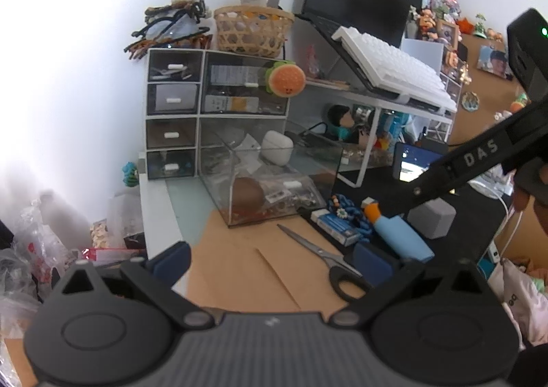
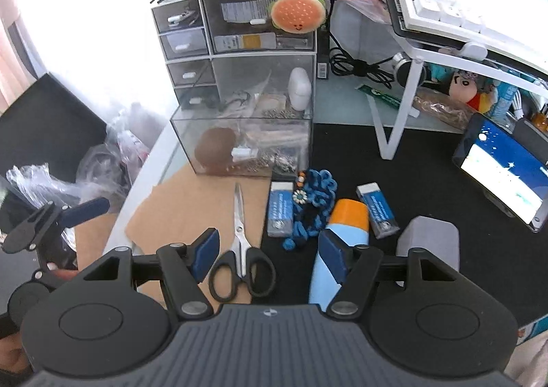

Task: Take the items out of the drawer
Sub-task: 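Back the right tool away toward the clear drawer stack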

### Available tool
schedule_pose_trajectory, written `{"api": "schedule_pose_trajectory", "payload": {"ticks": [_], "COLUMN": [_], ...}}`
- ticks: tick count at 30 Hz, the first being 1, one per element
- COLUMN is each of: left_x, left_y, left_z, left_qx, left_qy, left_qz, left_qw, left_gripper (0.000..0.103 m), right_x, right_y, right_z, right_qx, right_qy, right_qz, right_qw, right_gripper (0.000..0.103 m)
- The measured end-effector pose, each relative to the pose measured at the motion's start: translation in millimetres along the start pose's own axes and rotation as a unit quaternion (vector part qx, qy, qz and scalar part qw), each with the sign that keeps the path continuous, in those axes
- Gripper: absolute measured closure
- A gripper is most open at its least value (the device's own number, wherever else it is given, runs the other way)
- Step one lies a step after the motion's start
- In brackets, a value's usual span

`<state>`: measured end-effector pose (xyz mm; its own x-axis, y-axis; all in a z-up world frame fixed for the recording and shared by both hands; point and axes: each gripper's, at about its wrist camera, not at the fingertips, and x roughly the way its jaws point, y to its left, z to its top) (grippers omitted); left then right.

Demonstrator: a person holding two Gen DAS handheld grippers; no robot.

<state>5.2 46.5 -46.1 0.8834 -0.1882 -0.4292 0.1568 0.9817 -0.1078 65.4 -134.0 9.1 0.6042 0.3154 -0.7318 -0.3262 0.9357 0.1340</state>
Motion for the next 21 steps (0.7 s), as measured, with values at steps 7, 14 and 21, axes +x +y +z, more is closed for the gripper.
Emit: {"api": "schedule_pose_trajectory", "payload": {"ticks": [7,14,21], "left_x": [0,0,1], "left_y": [2,3,4], "left_z": [0,0,3], "left_qx": [-0.002,-0.003,-0.003], "left_qy": [0.0,0.0,0.003], "left_qz": [0.001,0.001,0.002], "left_qw": [1.0,1.0,1.0], "left_gripper": [0.0,0.0,0.0], "right_x": [10,18,24], "right_y": [6,11,13], "right_z": [4,6,8], "right_qx": [-0.001,-0.004,-0.008], "right_qy": [-0.011,-0.011,-0.012], "right_qz": [0.012,0.017,0.02], "right_qw": [1.0,1.0,1.0], "right_gripper": [0.032,0.032,0.032]}}
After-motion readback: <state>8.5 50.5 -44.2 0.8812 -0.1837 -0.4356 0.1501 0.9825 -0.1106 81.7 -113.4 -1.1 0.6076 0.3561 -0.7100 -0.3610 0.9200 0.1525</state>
